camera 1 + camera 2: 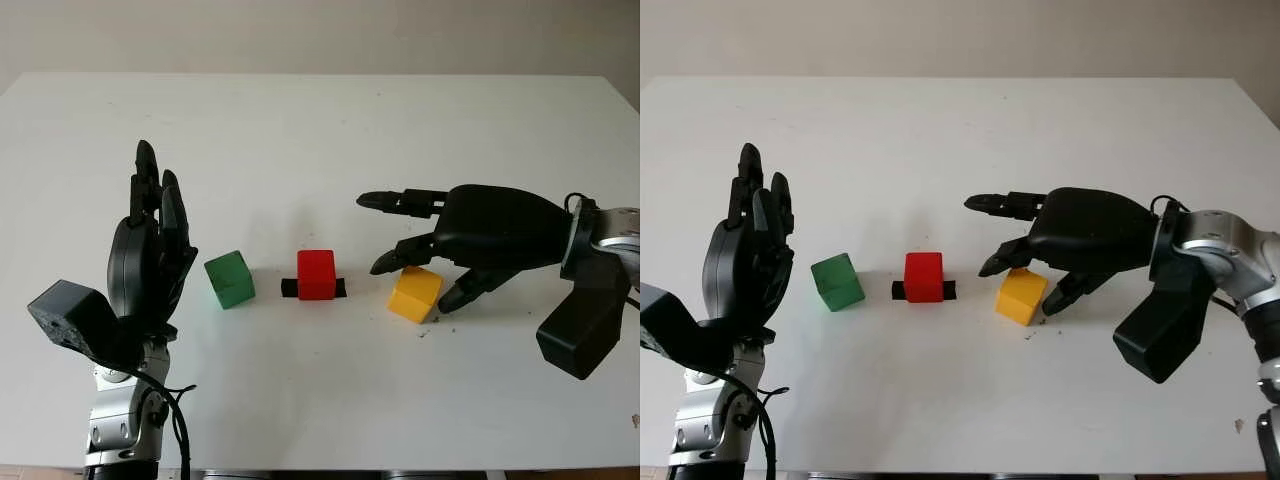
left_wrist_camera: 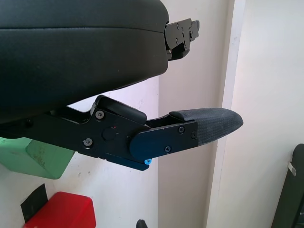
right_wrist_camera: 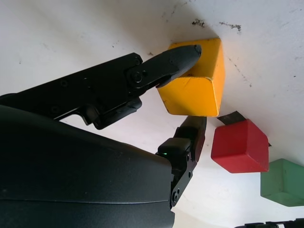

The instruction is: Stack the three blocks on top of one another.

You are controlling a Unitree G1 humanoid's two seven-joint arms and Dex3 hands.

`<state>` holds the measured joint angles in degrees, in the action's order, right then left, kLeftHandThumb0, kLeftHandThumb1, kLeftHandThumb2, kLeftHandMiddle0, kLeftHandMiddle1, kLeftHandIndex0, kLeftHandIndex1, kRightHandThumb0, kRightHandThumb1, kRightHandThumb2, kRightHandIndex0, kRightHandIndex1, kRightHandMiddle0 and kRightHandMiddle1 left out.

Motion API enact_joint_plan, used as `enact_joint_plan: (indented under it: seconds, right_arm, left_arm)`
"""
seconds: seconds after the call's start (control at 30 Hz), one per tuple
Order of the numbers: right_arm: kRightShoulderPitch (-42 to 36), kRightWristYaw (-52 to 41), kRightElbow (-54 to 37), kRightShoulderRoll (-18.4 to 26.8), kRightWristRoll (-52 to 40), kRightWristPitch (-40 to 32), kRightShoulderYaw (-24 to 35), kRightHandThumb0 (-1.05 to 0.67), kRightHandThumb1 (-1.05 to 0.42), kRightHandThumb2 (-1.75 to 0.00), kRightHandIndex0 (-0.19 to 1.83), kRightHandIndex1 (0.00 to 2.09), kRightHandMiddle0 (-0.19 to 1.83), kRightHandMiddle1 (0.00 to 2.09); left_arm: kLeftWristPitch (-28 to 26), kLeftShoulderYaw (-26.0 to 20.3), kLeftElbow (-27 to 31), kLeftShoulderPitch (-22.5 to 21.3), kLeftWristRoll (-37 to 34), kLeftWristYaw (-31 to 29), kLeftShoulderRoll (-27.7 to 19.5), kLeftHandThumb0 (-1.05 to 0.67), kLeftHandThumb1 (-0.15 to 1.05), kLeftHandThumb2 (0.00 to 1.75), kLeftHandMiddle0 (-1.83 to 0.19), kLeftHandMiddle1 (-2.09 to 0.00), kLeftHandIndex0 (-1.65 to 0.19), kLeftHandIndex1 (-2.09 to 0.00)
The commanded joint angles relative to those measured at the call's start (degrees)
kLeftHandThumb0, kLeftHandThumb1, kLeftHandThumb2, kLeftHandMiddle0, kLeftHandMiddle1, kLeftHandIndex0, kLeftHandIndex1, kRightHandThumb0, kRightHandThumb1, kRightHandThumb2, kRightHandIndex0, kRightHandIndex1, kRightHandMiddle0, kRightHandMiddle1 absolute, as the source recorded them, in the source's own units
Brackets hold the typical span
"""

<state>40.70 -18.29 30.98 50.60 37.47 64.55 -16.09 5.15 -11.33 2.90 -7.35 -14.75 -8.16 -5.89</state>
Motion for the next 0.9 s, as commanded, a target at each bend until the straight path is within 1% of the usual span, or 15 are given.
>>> enact_joint_plan:
  seconds: [0.0,0.13,0.2,0.5,0.63,0.77,0.87]
  right_arm:
    - [0.4,1.1,0.6,-0.3,0.4,0.8,-0.4,-0.49,-0.96,-0.05,0.05,0.06,0.41,0.94]
    - [0.7,2.2,1.2,-0.3,1.8,1.5,-0.6,-0.48,-0.97,-0.06,0.05,0.05,0.38,1.17]
    - [0.8,2.6,1.6,-0.4,2.1,1.6,-0.7,-0.48,-0.97,-0.05,0.05,0.05,0.37,1.21]
    - [1.5,4.4,3.6,-0.7,4.2,1.9,-1.7,-0.47,-0.97,-0.06,0.08,0.06,0.37,1.28]
    - [2.3,5.7,3.7,-0.8,5.2,1.8,-1.8,-0.45,-0.96,-0.05,0.13,0.08,0.37,1.32]
    - [4.6,5.8,4.4,-1.4,4.7,1.2,-1.8,-0.43,-0.97,-0.05,0.14,0.07,0.34,1.33]
    - [7.4,5.0,5.3,-2.3,3.6,0.3,-2.0,-0.4,-0.97,-0.05,0.15,0.07,0.36,1.36]
  left_arm:
    - [0.3,-0.1,0.9,0.3,-0.1,-0.2,-0.2,-0.74,1.05,0.6,0.19,0.0,0.19,-0.01]
    - [0.0,-0.1,1.1,0.3,0.1,0.2,-0.1,-0.74,1.05,0.6,0.19,0.0,0.19,-0.01]
    - [0.0,-0.1,1.1,0.3,0.0,0.1,-0.1,-0.73,1.05,0.6,0.19,0.0,0.19,-0.01]
    - [-0.2,0.0,1.3,0.4,0.0,0.2,-0.1,-0.74,1.05,0.6,0.19,-0.01,0.19,-0.01]
    - [-0.1,0.0,1.3,0.5,0.0,0.0,-0.2,-0.73,1.05,0.6,0.19,0.0,0.19,0.0]
    - [-0.1,0.0,1.2,0.4,0.0,0.1,-0.2,-0.73,1.05,0.61,0.19,0.0,0.19,0.0]
    - [-0.2,0.0,0.9,0.2,-0.1,0.1,-0.1,-0.74,1.05,0.6,0.19,0.0,0.19,0.0]
